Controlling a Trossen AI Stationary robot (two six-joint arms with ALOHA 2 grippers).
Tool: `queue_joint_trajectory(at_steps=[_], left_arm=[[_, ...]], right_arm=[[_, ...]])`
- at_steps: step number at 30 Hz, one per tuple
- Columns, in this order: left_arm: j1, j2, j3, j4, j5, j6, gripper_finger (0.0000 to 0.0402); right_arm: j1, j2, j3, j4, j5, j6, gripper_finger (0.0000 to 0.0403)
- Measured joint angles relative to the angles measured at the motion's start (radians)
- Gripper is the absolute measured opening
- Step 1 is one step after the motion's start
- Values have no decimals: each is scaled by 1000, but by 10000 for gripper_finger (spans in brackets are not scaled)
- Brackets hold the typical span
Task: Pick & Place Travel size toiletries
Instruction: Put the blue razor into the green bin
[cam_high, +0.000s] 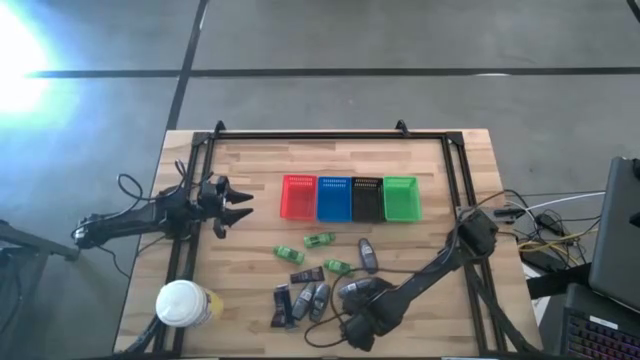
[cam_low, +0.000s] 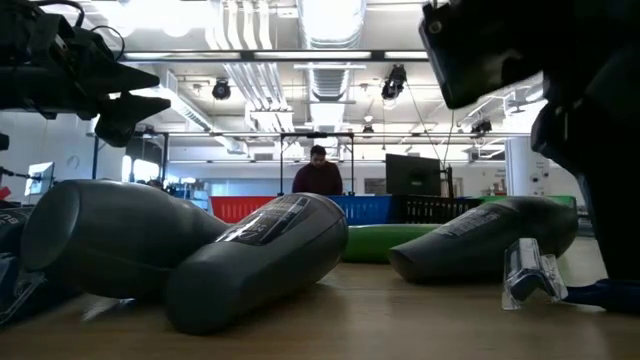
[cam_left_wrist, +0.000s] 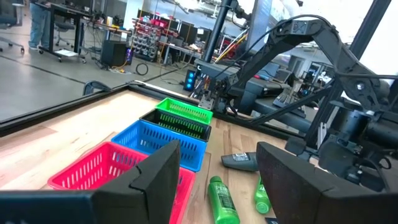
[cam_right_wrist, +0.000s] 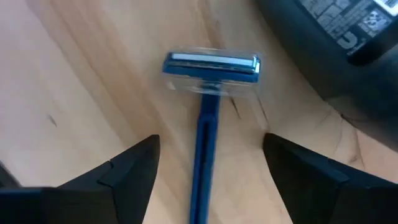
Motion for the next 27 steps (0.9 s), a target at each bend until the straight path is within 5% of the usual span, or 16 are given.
queue_joint_trajectory(at_steps=[17,27], left_arm=[[0,0,0,0,0,0,218],[0,0,0,0,0,0,218]], right_arm=[[-9,18,-3,-9,-62,-35,28],[-25,-203,-12,-150,43,146,21]])
